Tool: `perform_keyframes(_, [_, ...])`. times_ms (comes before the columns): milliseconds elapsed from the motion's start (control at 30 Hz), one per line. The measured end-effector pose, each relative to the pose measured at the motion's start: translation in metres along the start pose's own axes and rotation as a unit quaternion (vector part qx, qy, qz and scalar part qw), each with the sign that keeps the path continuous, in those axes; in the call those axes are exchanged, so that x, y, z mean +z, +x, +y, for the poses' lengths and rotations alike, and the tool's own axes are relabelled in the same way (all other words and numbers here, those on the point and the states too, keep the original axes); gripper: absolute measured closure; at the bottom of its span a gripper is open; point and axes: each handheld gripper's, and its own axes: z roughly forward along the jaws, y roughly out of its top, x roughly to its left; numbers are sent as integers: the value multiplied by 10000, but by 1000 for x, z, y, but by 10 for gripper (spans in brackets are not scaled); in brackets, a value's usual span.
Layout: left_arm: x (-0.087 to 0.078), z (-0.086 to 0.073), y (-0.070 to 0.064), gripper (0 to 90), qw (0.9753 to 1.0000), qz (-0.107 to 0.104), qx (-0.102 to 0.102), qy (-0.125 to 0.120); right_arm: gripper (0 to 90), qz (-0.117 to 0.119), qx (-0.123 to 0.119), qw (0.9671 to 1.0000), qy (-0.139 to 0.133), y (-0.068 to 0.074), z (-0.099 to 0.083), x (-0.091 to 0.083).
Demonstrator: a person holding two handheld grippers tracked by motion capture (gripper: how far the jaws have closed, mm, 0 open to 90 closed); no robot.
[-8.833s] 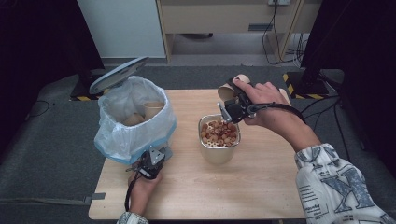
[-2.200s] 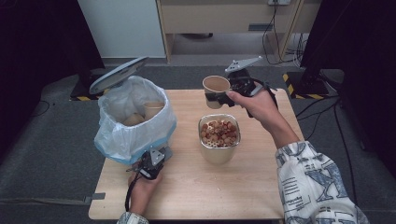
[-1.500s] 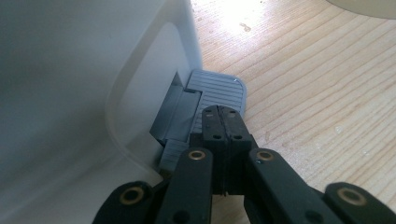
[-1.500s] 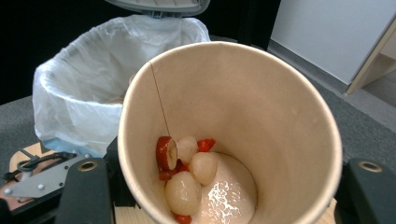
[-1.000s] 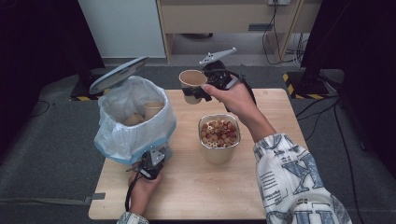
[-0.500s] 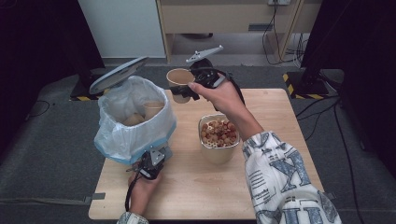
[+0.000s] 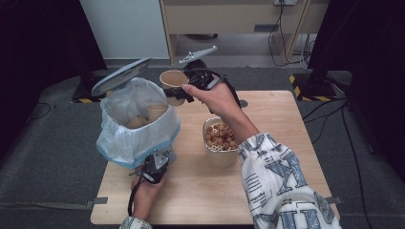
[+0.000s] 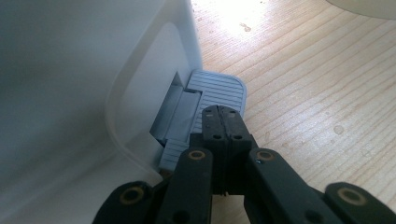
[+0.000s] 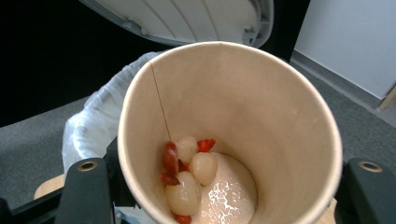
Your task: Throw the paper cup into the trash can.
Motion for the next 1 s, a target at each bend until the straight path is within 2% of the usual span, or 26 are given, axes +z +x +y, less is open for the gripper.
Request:
perform_keyframes(167, [0, 0, 0, 889, 10000, -4, -3, 0, 326, 51, -57, 10000, 11, 6, 4, 9])
perform_keyframes(567, [0, 0, 0, 889, 10000, -8, -9, -1, 324, 122, -28, 9999, 5, 14, 8, 30])
perform_keyframes(900, [0, 0, 1, 889, 10000, -14, 14, 17, 315, 165, -79, 9998, 116, 24, 10, 58])
perform_keyframes(1000, [0, 0, 1, 889, 10000, -17, 11, 14, 314, 243, -95, 9996, 135, 29, 10, 68])
